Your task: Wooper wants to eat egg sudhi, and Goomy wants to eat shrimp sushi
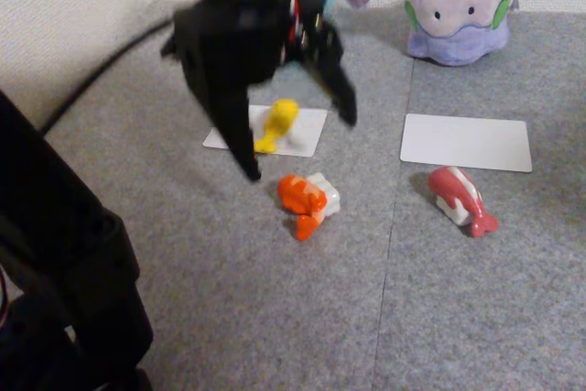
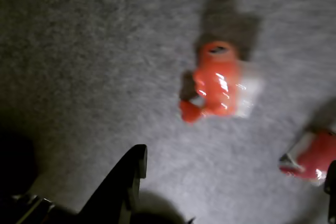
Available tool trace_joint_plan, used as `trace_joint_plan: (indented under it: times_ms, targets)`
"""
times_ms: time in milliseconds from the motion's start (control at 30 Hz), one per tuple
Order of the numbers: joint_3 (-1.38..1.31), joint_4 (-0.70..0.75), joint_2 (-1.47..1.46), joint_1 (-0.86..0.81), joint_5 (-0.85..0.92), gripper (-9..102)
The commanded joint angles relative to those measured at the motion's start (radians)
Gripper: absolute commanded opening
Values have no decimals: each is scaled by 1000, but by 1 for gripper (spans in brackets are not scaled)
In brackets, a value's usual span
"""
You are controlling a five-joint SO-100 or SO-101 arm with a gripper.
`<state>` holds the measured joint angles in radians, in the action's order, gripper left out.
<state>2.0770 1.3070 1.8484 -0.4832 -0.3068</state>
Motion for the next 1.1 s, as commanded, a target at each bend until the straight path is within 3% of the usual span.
trace_joint_plan:
  times_ms: [0, 233, 500, 700, 1067]
  targets:
    - [61, -130, 14, 0, -28, 39]
    - [114, -207, -5, 6, -60, 32]
    - [104, -364, -222, -5, -86, 31]
    - [103, -397, -291, 3, -104, 30]
    - [103, -403, -284, 2, -117, 6]
